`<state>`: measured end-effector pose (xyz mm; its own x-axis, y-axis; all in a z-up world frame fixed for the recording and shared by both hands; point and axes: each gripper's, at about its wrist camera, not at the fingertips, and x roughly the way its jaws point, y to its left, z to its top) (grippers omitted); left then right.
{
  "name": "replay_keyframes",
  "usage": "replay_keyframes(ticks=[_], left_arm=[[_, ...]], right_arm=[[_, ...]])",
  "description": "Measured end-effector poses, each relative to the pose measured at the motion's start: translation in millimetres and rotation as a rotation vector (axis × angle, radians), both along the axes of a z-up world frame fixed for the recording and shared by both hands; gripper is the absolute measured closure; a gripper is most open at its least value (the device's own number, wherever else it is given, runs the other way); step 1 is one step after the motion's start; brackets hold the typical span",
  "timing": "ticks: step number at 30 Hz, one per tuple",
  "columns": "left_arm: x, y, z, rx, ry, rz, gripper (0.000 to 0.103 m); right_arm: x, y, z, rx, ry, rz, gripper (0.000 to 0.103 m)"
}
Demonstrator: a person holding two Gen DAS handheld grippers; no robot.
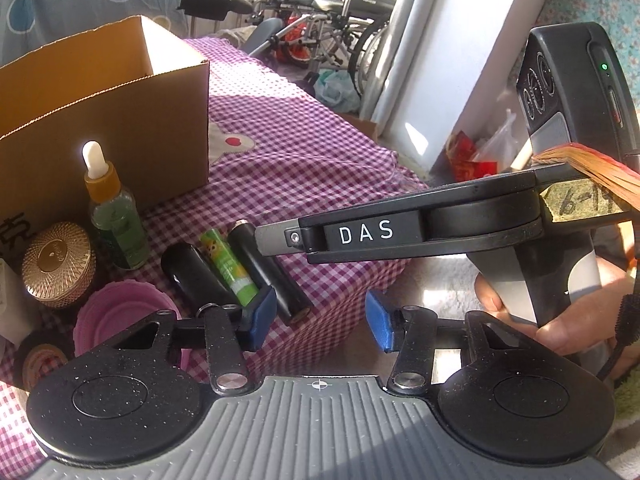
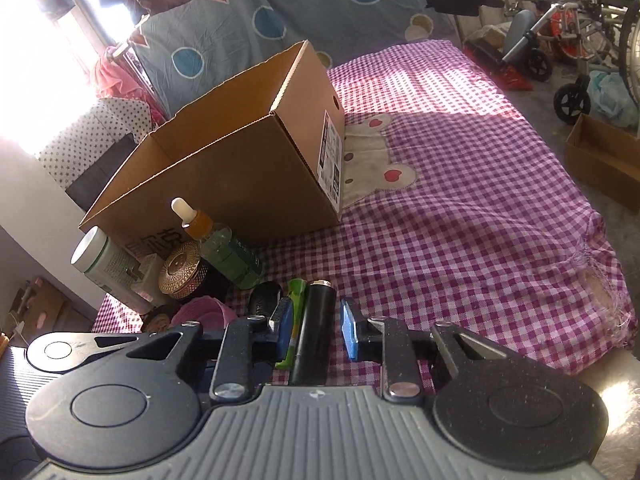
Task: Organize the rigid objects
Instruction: 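Move the right tool to the black tube and close its fingers on it, then carry the black tube with the right tool into the box and release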
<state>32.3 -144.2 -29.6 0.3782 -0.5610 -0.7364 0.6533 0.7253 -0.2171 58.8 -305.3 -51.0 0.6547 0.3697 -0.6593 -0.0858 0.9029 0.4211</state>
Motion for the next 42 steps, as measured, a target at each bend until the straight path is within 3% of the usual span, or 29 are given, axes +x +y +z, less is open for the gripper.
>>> replay_keyframes(ticks=[13, 22, 27, 33, 42], left_arm=[[5, -7, -4, 0.009, 0.021, -0.01, 0.056], [13, -24, -8, 0.057, 0.026, 0.016, 0.056], [17, -35, -14, 0.106, 0.028, 0.039, 0.068], [20, -43, -17, 0.124, 0.035, 0.058, 0.072], [21, -48, -19, 0.15, 0.035, 0.069, 0.073]], right_arm=[[7, -10, -5, 0.027, 0.074, -0.017, 0.081], [12, -20, -12, 0.12, 0.116, -0.016, 0.081], [13, -28, -12, 0.149, 0.135, -0.012, 0.081], [22, -39, -18, 0.204, 0.177, 0.01, 0.079], [35, -30, -21, 0.147, 0.195, 0.048, 0.079]])
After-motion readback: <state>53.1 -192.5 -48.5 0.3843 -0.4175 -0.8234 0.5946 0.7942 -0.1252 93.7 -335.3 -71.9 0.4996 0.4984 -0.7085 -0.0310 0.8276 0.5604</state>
